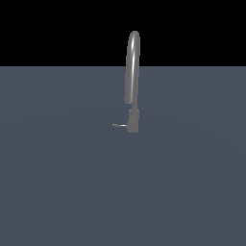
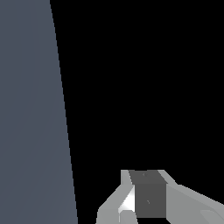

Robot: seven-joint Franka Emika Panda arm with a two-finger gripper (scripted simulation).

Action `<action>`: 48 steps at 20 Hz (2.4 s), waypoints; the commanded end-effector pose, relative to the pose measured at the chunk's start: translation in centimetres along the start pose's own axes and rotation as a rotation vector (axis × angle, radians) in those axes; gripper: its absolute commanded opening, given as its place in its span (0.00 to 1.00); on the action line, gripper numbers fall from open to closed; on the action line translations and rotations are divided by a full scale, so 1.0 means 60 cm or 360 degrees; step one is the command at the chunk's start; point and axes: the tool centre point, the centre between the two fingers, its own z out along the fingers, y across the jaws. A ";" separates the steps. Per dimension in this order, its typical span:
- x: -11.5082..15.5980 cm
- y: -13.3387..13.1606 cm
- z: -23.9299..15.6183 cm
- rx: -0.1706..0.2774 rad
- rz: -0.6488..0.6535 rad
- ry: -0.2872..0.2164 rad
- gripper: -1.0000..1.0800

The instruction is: Turn on the faucet by rotating a designated handle.

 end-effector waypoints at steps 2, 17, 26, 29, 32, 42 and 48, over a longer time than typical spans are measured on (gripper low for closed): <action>0.033 -0.010 -0.026 -0.0198 -0.0081 0.0099 0.00; 0.170 -0.176 -0.137 -0.0861 -0.0594 0.0615 0.00; 0.213 -0.364 -0.184 -0.1084 -0.1002 0.0991 0.00; 0.215 -0.438 -0.195 -0.1124 -0.1151 0.1125 0.00; 0.209 -0.516 -0.203 -0.1145 -0.1303 0.1263 0.00; 0.154 -0.721 -0.214 -0.1110 -0.1700 0.1625 0.00; 0.125 -0.784 -0.216 -0.1074 -0.1824 0.1740 0.00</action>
